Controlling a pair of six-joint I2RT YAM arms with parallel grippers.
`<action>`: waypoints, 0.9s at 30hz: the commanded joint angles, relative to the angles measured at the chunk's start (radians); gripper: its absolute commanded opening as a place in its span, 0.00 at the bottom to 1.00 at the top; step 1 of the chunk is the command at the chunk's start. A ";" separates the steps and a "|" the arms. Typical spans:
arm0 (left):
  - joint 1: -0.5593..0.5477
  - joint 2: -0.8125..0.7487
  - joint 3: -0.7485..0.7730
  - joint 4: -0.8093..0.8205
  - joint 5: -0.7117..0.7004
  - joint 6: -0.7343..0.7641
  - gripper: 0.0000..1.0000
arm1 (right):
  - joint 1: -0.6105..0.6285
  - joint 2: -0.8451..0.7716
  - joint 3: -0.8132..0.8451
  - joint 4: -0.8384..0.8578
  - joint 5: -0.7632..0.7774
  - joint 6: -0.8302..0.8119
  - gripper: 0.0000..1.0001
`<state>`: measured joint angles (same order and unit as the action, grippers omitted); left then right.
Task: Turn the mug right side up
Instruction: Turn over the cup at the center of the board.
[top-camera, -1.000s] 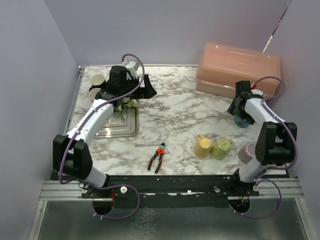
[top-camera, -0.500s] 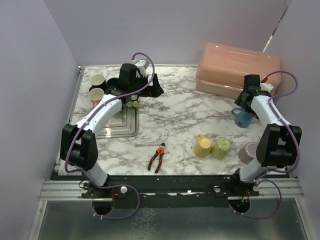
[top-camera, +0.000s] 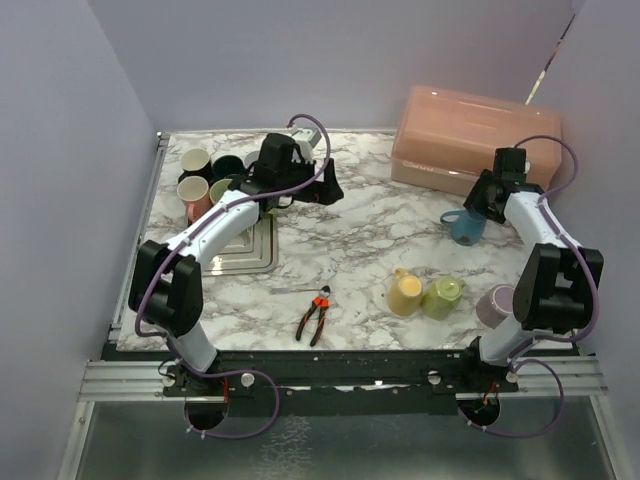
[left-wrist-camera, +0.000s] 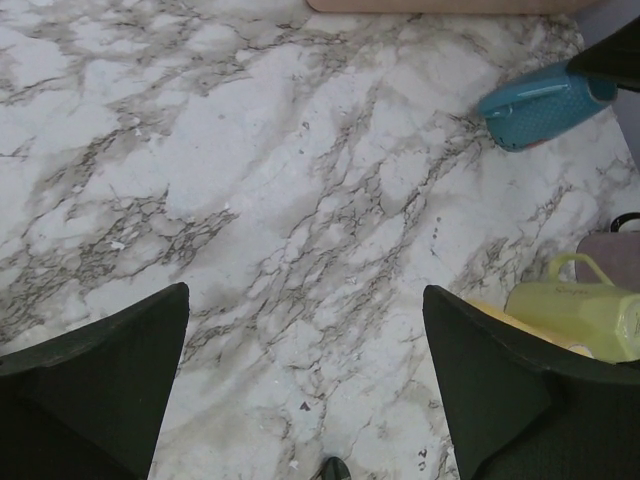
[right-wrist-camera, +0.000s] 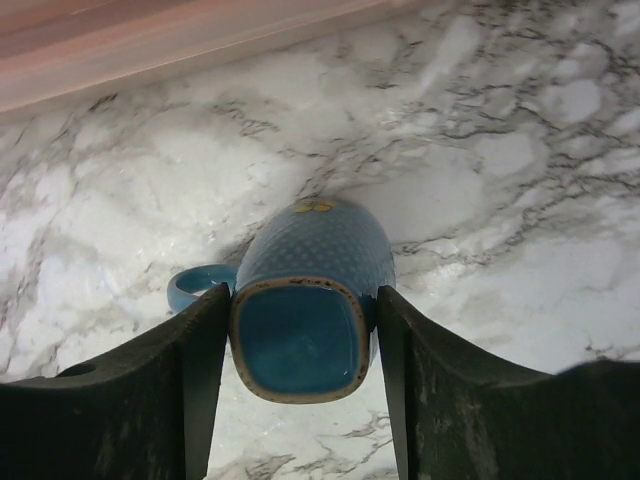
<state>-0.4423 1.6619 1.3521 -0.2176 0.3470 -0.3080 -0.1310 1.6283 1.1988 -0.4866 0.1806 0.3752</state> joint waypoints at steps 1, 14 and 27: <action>-0.080 0.048 0.041 0.018 0.003 0.065 0.99 | 0.036 -0.010 -0.031 0.024 -0.247 -0.168 0.55; -0.251 0.270 0.194 0.040 0.018 0.168 0.99 | 0.197 0.066 0.066 -0.026 -0.404 -0.305 0.65; -0.331 0.553 0.483 0.050 0.018 0.271 0.94 | 0.200 -0.139 0.020 -0.001 -0.049 0.100 0.79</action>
<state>-0.7319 2.1353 1.7344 -0.1864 0.3580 -0.0887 0.0715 1.5810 1.2400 -0.4694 -0.0196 0.3023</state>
